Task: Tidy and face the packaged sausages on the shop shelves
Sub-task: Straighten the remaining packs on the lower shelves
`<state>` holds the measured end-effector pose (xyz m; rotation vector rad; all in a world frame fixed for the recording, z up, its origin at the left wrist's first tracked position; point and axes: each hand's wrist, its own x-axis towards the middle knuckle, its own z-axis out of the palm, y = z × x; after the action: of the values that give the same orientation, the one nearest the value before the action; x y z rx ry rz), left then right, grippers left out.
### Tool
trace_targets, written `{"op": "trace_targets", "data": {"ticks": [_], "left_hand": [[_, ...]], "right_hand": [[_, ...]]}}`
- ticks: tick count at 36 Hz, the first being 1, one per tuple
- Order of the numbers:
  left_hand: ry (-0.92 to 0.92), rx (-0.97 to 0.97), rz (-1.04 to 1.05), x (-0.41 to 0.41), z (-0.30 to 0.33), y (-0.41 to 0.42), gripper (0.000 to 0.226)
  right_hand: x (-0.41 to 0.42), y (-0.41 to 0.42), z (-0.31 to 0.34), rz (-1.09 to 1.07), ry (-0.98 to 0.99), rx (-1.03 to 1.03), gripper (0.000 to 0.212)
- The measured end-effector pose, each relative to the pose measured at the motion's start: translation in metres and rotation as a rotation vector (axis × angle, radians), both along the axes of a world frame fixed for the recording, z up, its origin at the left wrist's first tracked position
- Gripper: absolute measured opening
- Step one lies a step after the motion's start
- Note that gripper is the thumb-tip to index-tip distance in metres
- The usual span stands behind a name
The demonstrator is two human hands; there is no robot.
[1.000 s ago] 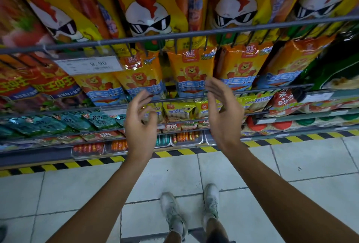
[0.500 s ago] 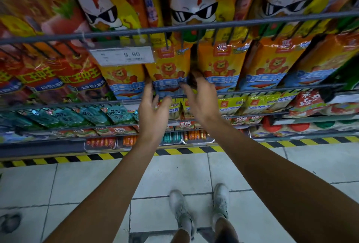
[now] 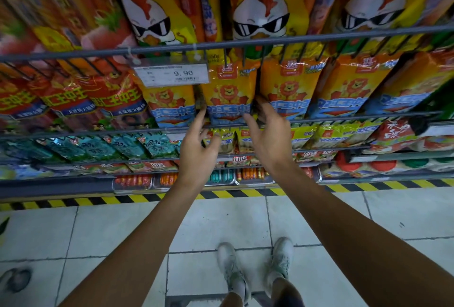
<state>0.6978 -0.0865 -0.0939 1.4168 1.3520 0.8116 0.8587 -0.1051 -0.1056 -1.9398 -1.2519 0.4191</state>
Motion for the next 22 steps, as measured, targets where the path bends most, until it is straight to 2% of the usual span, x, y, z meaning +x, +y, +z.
{"op": "trace_targets", "data": {"ticks": [4,6,8,13,17,22], "left_hand": [[0.066,0.196,0.160,-0.023,0.004,-0.010,0.052],[0.075,0.236,0.255,-0.033,0.004,-0.008,0.055],[0.080,0.173,0.296,-0.039,0.006,-0.002,0.063],[0.197,0.080,0.188,-0.042,0.007,0.007,0.074],[0.231,-0.018,0.118,-0.050,0.012,0.004,0.070],[0.179,-0.044,0.112,-0.073,0.027,0.001,0.065]], "right_hand": [[-0.001,-0.019,0.000,0.029,0.113,0.030,0.052],[-0.001,-0.025,0.000,0.051,0.140,-0.005,0.055],[-0.001,-0.027,0.001,0.084,0.120,-0.063,0.060],[-0.002,-0.028,0.010,0.169,0.107,-0.202,0.072],[-0.002,-0.035,0.022,0.211,0.116,-0.260,0.074],[-0.008,-0.049,0.044,0.229,0.126,-0.223,0.069]]}}
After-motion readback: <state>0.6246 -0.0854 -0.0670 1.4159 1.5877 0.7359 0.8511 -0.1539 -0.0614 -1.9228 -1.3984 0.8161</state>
